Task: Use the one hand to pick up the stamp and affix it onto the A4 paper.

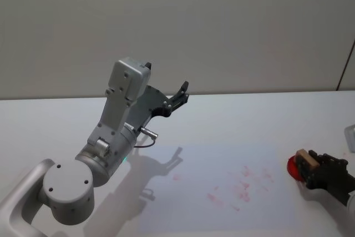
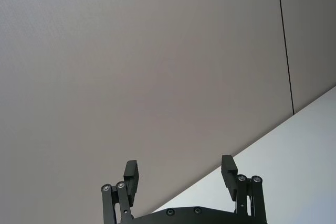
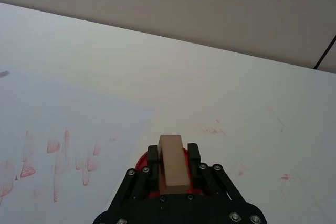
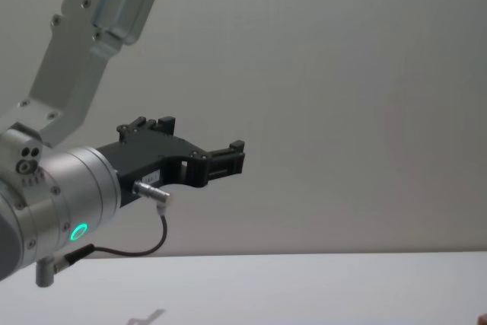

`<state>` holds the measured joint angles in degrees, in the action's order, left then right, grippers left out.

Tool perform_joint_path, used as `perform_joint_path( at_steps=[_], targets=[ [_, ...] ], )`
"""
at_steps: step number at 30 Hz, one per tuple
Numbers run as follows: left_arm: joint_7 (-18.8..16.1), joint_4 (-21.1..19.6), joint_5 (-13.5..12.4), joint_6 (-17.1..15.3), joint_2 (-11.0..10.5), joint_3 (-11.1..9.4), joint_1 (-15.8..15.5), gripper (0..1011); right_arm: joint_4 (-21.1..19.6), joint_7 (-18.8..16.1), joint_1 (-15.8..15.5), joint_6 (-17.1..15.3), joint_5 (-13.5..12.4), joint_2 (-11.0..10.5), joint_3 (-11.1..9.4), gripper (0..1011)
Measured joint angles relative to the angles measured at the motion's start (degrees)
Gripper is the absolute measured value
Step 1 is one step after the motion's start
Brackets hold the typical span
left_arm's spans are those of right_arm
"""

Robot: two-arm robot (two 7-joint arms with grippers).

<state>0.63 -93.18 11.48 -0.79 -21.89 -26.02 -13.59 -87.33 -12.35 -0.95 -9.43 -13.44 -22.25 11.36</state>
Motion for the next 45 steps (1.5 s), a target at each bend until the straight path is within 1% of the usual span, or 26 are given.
perform_joint_path(
  at_steps=[1,2,3,4,6,39,45],
  targets=[
    [0.0,0.0,0.0,0.0,0.0,0.0,0.0,1001,0.1,0.0,0.1,0.1,0.1,0.1,0.0,330],
    [0.0,0.0,0.0,0.0,0.0,0.0,0.0,1001,0.2,0.1,0.1,0.1,0.1,0.1,0.1,330],
    [0.0,0.0,0.0,0.0,0.0,0.0,0.0,1001,0.2,0.1,0.1,0.1,0.2,0.2,0.1,275],
    [0.0,0.0,0.0,0.0,0.0,0.0,0.0,1001,0.2,0.1,0.1,0.2,0.2,0.2,0.1,248],
    [0.0,0.0,0.0,0.0,0.0,0.0,0.0,1001,0.3,0.1,0.2,0.2,0.3,0.3,0.1,219],
    [0.0,0.0,0.0,0.0,0.0,0.0,0.0,1001,0.7,1.0,-0.2,0.3,1.6,0.6,0.3,220],
    [0.0,0.0,0.0,0.0,0.0,0.0,0.0,1001,0.6,1.1,-0.3,0.2,1.5,0.6,0.3,219]
  ],
)
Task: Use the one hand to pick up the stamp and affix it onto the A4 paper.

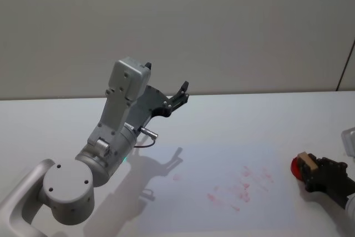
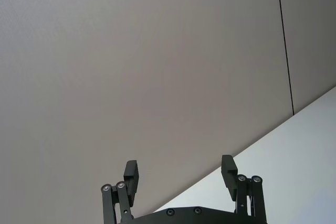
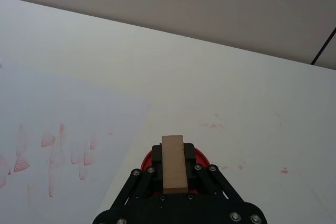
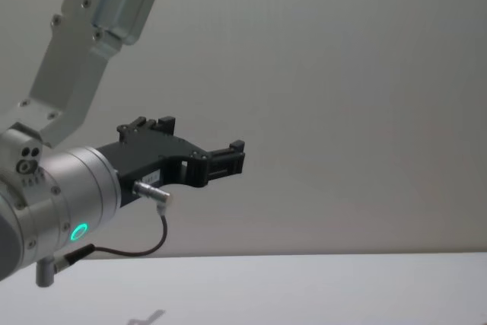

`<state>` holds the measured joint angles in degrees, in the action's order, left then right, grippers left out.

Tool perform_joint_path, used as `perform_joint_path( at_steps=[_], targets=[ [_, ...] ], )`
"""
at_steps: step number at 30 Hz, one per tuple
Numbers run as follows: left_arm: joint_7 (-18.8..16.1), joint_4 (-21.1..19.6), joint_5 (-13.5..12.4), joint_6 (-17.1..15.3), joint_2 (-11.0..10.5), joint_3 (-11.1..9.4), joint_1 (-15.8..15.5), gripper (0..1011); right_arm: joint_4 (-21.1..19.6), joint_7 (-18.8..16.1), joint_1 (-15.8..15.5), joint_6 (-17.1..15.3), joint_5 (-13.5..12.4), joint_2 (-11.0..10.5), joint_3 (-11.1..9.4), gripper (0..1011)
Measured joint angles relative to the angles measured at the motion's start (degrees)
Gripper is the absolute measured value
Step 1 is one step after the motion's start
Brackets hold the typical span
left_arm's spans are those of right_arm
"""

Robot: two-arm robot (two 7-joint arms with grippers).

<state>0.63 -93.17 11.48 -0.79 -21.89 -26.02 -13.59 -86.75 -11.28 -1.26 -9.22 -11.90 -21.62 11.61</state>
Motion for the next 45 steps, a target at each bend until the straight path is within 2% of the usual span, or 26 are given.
perform_joint_path(
  at_steps=[11,21,27,36,45],
  targets=[
    [0.0,0.0,0.0,0.0,0.0,0.0,0.0,1001,-3.0,-0.5,-0.2,-0.5,-3.0,0.3,-0.2,220],
    [0.0,0.0,0.0,0.0,0.0,0.0,0.0,1001,-9.1,-2.4,-0.2,-2.1,-7.6,1.1,0.0,220],
    [0.0,0.0,0.0,0.0,0.0,0.0,0.0,1001,-12.1,-4.7,-0.5,-2.9,-8.9,1.6,0.7,220],
    [0.0,0.0,0.0,0.0,0.0,0.0,0.0,1001,-14.7,-8.2,-0.9,-3.5,-8.3,3.1,3.0,220],
    [0.0,0.0,0.0,0.0,0.0,0.0,0.0,1001,-15.2,-10.8,-1.3,-3.6,-4.9,5.3,6.5,220]
  ],
)
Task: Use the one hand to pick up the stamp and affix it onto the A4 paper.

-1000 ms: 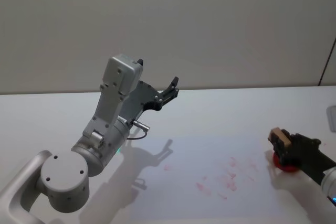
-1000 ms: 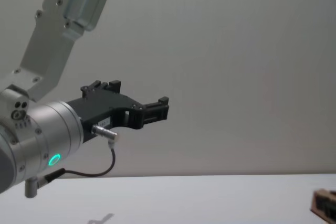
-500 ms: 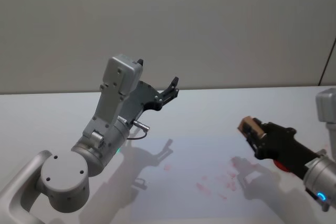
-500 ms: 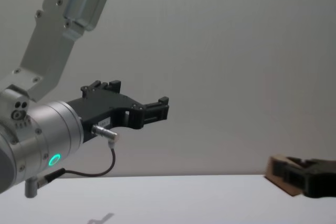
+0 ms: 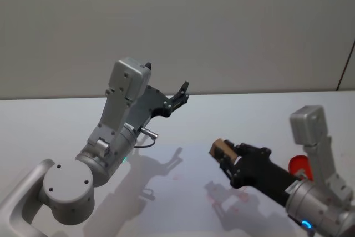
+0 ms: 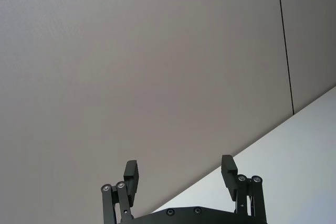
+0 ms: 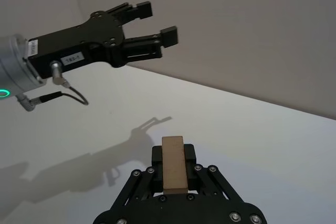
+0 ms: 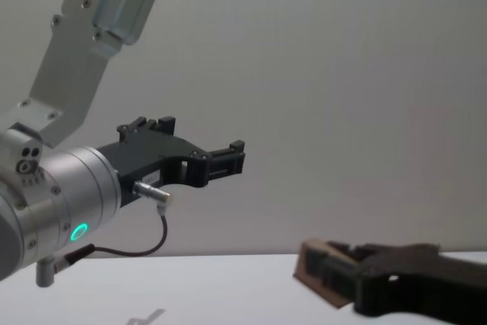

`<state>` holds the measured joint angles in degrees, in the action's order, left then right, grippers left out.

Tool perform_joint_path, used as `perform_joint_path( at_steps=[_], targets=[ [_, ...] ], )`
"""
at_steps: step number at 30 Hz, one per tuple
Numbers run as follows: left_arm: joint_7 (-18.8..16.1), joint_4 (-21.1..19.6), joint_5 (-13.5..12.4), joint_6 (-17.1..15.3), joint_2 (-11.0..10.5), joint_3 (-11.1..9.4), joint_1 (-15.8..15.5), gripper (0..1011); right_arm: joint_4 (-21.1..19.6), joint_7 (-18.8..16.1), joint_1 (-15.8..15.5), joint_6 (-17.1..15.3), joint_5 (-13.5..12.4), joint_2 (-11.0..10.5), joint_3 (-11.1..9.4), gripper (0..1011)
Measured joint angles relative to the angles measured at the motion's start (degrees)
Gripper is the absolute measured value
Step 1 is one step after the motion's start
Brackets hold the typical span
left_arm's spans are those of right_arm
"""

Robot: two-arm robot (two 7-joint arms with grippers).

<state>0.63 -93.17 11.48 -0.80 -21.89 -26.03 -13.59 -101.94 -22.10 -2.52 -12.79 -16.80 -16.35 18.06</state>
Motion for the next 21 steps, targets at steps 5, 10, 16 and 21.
perform_joint_path(
  at_steps=[5,10,16,21],
  targets=[
    [0.0,0.0,0.0,0.0,0.0,0.0,0.0,1001,1.0,-0.6,0.1,0.4,2.2,1.3,1.6,220],
    [0.0,0.0,0.0,0.0,0.0,0.0,0.0,1001,2.3,-0.8,0.4,0.9,3.8,2.4,2.8,220],
    [0.0,0.0,0.0,0.0,0.0,0.0,0.0,1001,4.7,-0.8,1.0,1.9,6.2,3.8,4.1,220],
    [0.0,0.0,0.0,0.0,0.0,0.0,0.0,1001,6.9,-0.7,1.5,2.9,7.9,4.9,5.1,220]
  ],
)
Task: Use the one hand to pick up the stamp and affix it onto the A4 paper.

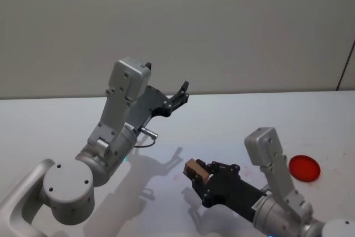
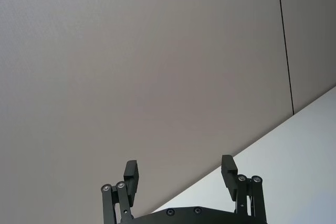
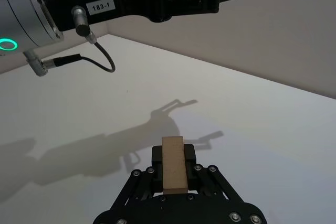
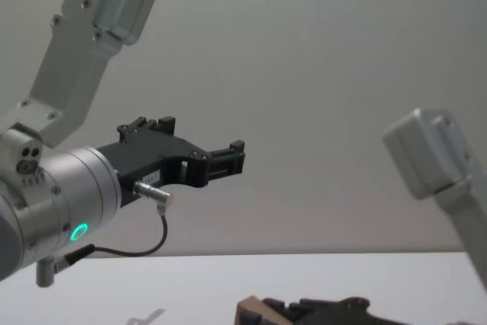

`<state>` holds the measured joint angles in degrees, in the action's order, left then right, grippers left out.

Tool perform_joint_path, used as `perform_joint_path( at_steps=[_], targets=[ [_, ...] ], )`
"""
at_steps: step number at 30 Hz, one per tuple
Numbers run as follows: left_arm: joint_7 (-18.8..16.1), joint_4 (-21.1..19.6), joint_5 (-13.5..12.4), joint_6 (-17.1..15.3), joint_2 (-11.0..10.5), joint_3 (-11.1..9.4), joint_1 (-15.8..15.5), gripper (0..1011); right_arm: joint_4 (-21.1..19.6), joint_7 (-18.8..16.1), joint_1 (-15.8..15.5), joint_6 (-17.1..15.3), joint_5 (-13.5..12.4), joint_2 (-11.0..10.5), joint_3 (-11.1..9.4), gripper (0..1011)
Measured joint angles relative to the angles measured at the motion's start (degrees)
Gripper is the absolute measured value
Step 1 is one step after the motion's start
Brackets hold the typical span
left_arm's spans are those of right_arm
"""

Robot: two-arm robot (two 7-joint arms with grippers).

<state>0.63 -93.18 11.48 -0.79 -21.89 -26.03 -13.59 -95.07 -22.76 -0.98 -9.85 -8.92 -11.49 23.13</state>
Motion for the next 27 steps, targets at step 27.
perform_joint_path(
  at_steps=[27],
  targets=[
    [0.0,0.0,0.0,0.0,0.0,0.0,0.0,1001,8.9,1.7,1.7,4.4,6.2,2.9,2.7,220]
  ],
)
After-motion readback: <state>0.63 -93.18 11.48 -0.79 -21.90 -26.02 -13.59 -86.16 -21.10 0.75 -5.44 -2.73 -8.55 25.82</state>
